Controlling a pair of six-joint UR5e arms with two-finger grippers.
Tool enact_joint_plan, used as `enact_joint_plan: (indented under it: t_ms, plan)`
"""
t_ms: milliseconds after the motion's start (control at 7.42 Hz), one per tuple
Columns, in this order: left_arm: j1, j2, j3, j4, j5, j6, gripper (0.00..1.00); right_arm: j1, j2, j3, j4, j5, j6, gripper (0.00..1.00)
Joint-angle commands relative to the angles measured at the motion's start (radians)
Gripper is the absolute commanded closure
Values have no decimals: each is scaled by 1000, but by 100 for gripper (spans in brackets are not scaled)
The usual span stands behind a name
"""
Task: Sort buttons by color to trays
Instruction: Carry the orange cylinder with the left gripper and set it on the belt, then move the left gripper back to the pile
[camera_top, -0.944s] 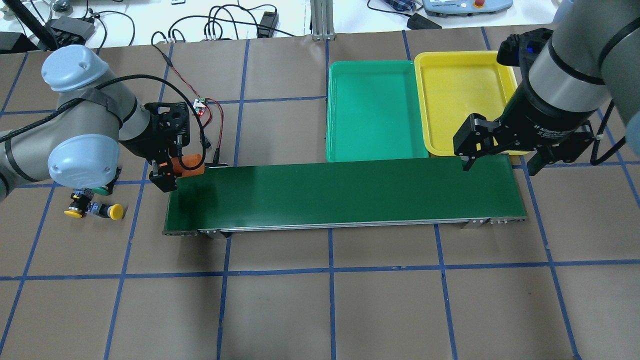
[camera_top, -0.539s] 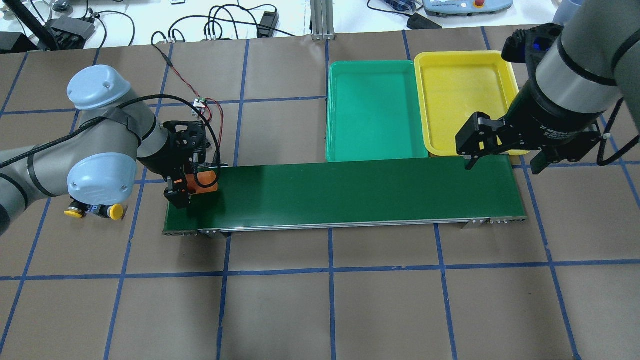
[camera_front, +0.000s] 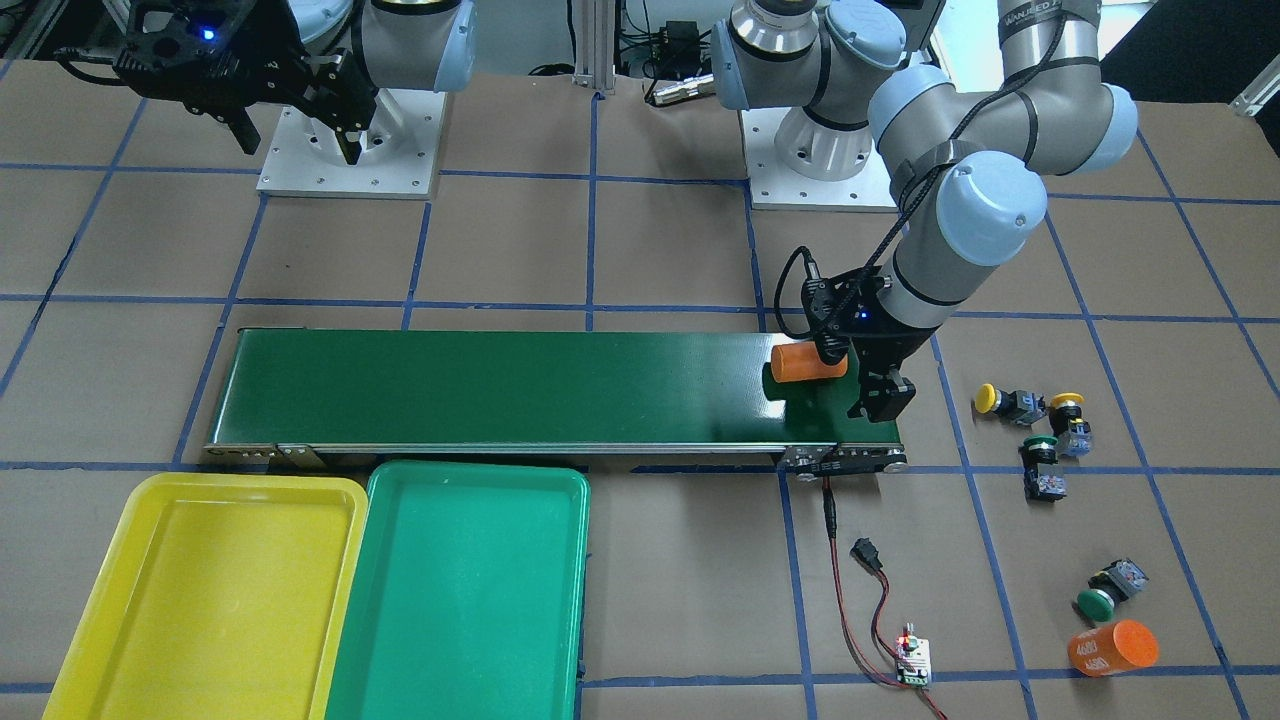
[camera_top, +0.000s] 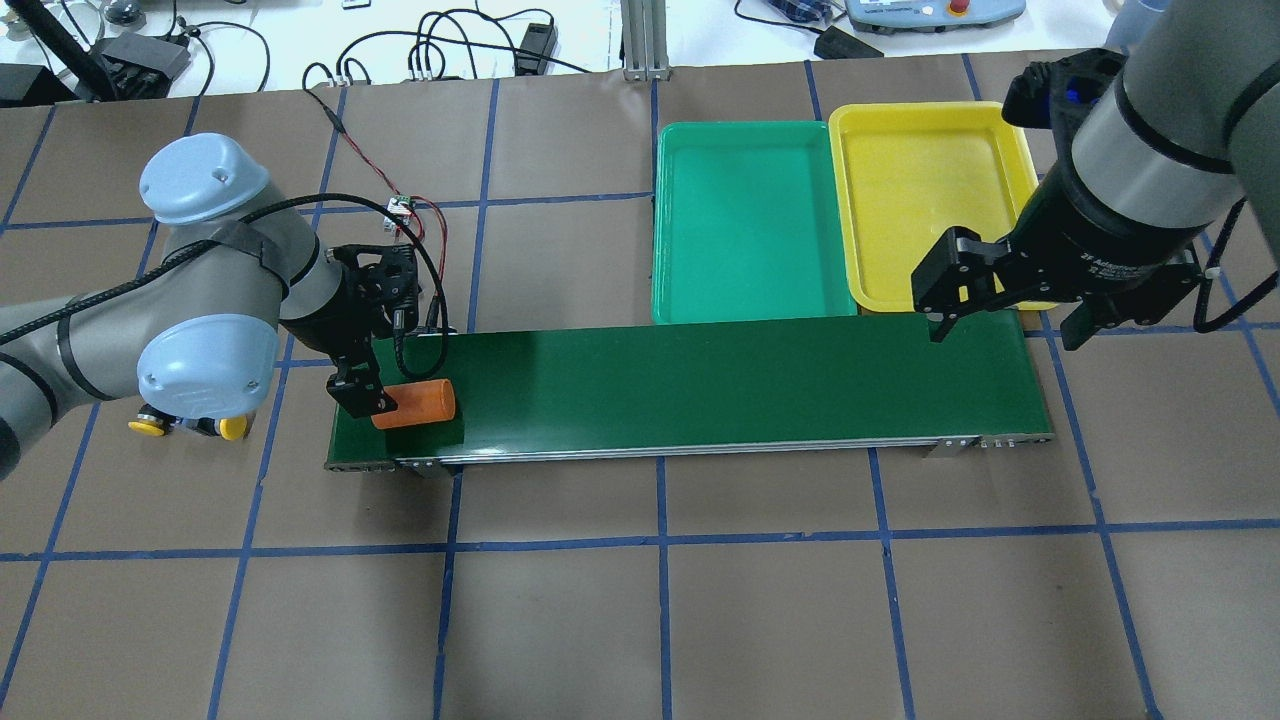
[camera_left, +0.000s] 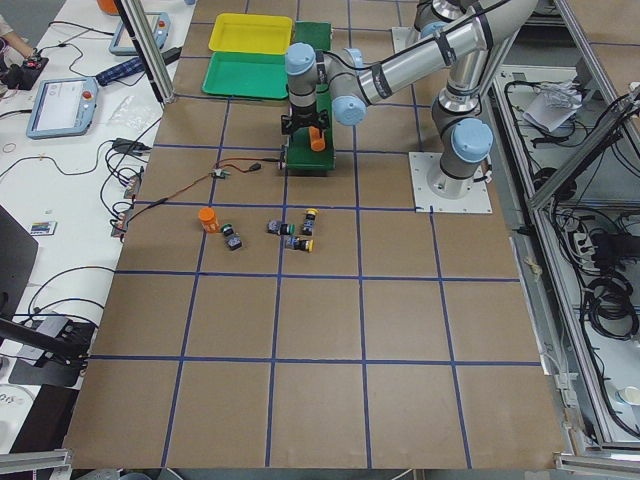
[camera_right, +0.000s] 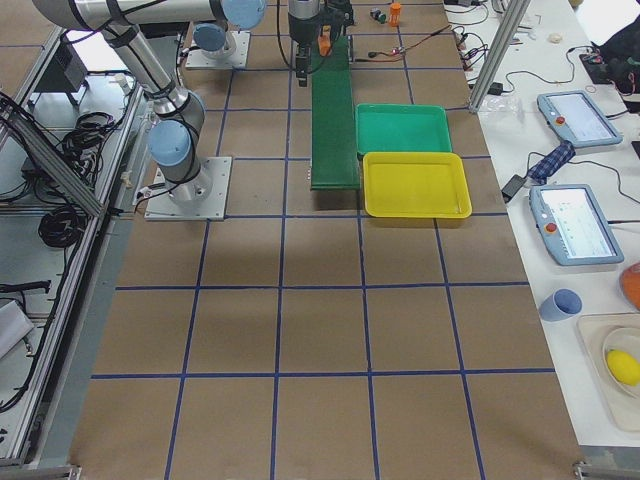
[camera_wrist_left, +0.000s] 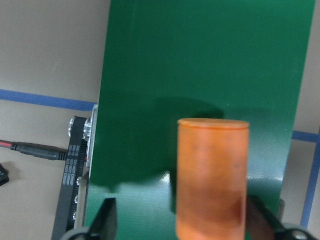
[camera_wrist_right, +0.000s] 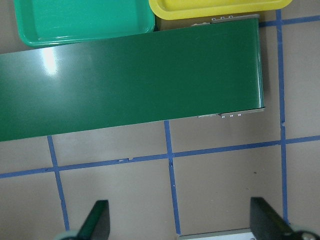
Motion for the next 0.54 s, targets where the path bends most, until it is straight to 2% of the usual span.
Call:
enact_joint_plan:
  t_ms: [0,270,404]
  plan:
    - [26,9,136,-114,1,1,0,2,-21,-3,20,6,3,0]
    - [131,-91,386,-294,-5,18,0,-2,-23,-1,9,-5,-2,0]
    - [176,-172,480,-313,-14,47,0,-1,-23,-1,19,-5,-2,0]
